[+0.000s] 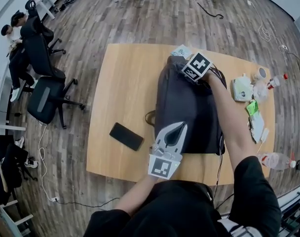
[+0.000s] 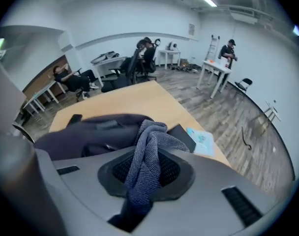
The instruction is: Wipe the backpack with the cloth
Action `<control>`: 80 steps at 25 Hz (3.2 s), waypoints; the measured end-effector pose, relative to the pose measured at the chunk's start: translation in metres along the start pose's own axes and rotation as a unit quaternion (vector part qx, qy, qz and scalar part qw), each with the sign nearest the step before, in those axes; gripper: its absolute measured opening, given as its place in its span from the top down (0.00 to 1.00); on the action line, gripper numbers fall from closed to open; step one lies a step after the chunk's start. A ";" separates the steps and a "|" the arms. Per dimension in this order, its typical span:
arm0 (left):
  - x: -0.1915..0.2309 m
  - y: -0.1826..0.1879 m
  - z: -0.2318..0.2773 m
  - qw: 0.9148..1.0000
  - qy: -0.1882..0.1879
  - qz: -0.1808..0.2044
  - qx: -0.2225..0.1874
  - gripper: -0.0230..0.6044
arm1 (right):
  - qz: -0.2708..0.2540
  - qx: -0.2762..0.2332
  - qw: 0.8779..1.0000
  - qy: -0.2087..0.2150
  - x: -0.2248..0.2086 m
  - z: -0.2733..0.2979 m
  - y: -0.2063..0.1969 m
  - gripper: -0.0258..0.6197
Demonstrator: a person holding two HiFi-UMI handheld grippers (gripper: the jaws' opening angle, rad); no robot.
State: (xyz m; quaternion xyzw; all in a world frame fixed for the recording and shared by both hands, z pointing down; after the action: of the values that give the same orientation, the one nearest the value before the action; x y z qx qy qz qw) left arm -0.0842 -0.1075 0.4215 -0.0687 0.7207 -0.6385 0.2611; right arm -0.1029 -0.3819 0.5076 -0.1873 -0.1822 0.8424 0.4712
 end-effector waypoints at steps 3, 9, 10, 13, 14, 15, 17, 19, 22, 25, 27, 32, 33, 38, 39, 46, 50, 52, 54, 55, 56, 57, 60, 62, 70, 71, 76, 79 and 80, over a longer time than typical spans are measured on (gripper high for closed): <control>0.002 -0.002 -0.002 1.000 0.000 -0.007 0.001 0.94 | -0.057 -0.039 0.997 0.016 0.045 -0.003 0.028 0.87; 0.001 0.000 -0.009 0.999 0.010 -0.048 -0.018 0.94 | -0.110 -0.085 0.988 0.060 0.118 -0.047 -0.004 0.87; 0.002 0.001 -0.011 0.998 0.014 -0.061 -0.023 0.94 | -0.116 -0.094 0.987 0.064 0.133 -0.056 -0.014 0.87; 0.004 0.004 -0.019 0.997 0.010 -0.062 -0.038 0.94 | -0.147 -0.124 0.981 0.025 0.172 -0.080 -0.052 0.87; 0.001 0.006 -0.021 0.998 -0.001 -0.047 -0.045 0.94 | -0.149 -0.136 0.979 -0.005 0.179 -0.088 -0.064 0.87; -0.003 0.007 -0.023 0.998 -0.012 -0.031 -0.051 0.94 | -0.142 -0.149 0.978 -0.033 0.183 -0.096 -0.076 0.88; -0.005 0.005 -0.028 0.998 -0.019 -0.033 -0.052 0.94 | -0.099 -0.179 0.978 -0.048 0.193 -0.111 -0.103 0.88; 0.008 0.001 -0.029 0.997 -0.004 -0.065 -0.045 0.94 | -0.040 -0.201 0.979 -0.019 0.216 -0.117 -0.136 0.88; 0.015 -0.001 -0.023 0.997 0.012 -0.078 -0.022 0.94 | -0.020 -0.232 0.971 -0.050 0.251 -0.116 -0.195 0.88; 0.001 0.001 -0.017 1.000 -0.004 -0.027 -0.012 0.94 | 0.032 -0.297 0.949 -0.099 0.246 -0.126 -0.248 0.88; -0.008 0.003 -0.018 1.000 -0.018 -0.001 -0.013 0.94 | 0.106 -0.342 0.924 -0.135 0.222 -0.145 -0.283 0.88; 0.016 -0.015 -0.030 0.999 0.039 -0.029 0.025 0.94 | 0.160 -0.358 0.890 -0.231 0.178 -0.174 -0.320 0.88; 0.022 -0.023 -0.034 0.997 0.053 -0.038 0.036 0.94 | 0.157 -0.359 0.891 -0.228 0.183 -0.172 -0.315 0.88; 0.045 -0.037 -0.057 0.992 0.099 -0.053 0.050 0.94 | 0.048 -0.335 0.934 -0.116 0.258 -0.120 -0.241 0.88; 0.049 -0.037 -0.062 0.991 0.110 -0.053 0.051 0.94 | 0.008 -0.317 0.943 -0.100 0.278 -0.104 -0.223 0.88; 0.068 -0.039 -0.088 0.984 0.157 -0.059 0.061 0.94 | -0.037 -0.306 0.941 -0.139 0.307 -0.077 -0.195 0.88; 0.063 -0.046 -0.084 0.985 0.148 -0.065 0.065 0.94 | 0.032 -0.333 0.922 -0.196 0.269 -0.110 -0.249 0.88; 0.060 -0.047 -0.076 0.986 0.139 -0.067 0.063 0.94 | 0.095 -0.348 0.900 -0.244 0.237 -0.134 -0.282 0.88; 0.058 -0.049 -0.067 0.987 0.132 -0.072 0.062 0.94 | 0.146 -0.360 0.877 -0.282 0.206 -0.155 -0.308 0.88; 0.056 -0.051 -0.064 0.987 0.128 -0.075 0.062 0.94 | 0.165 -0.365 0.870 -0.289 0.192 -0.162 -0.315 0.88; 0.053 -0.053 -0.060 0.987 0.124 -0.077 0.062 0.94 | 0.180 -0.370 0.865 -0.287 0.180 -0.167 -0.317 0.88; 0.051 -0.054 -0.057 0.988 0.119 -0.078 0.064 0.94 | 0.190 -0.373 0.863 -0.282 0.170 -0.172 -0.315 0.88; 0.044 -0.056 -0.053 0.989 0.109 -0.076 0.067 0.94 | 0.192 -0.362 0.872 -0.267 0.154 -0.177 -0.302 0.88; 0.042 -0.057 -0.053 0.989 0.108 -0.078 0.065 0.94 | 0.187 -0.352 0.881 -0.256 0.159 -0.175 -0.290 0.88; 0.061 -0.061 -0.076 0.982 0.153 -0.094 0.066 0.94 | 0.099 -0.303 0.940 -0.121 0.254 -0.100 -0.162 0.88; 0.065 -0.061 -0.079 0.980 0.162 -0.097 0.066 0.94 | 0.094 -0.295 0.944 -0.112 0.259 -0.093 -0.148 0.88; 0.073 -0.062 -0.088 0.977 0.178 -0.096 0.071 0.94 | 0.084 -0.260 0.955 -0.118 0.258 -0.079 -0.112 0.88; 0.072 -0.060 -0.084 0.978 0.175 -0.092 0.072 0.94 | 0.104 -0.267 0.948 -0.139 0.244 -0.084 -0.101 0.88; 0.070 -0.060 -0.081 0.978 0.172 -0.092 0.071 0.94 | 0.106 -0.268 0.946 -0.145 0.239 -0.086 -0.101 0.88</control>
State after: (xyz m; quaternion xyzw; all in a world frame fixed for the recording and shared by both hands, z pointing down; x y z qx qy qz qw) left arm -0.1958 -0.0768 0.4621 -0.0051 0.6979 -0.7119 0.0780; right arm -0.1041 -0.1149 0.4475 -0.2002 -0.4466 0.8259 0.2797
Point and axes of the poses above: the fingertips, and each gripper's own axes: z forward along the fingers, x to its left, y out of its top, the point moved 4 cm from there along -z, backward along the fingers, and after that the axes turned 15 degrees about z, right-handed, at the moved point
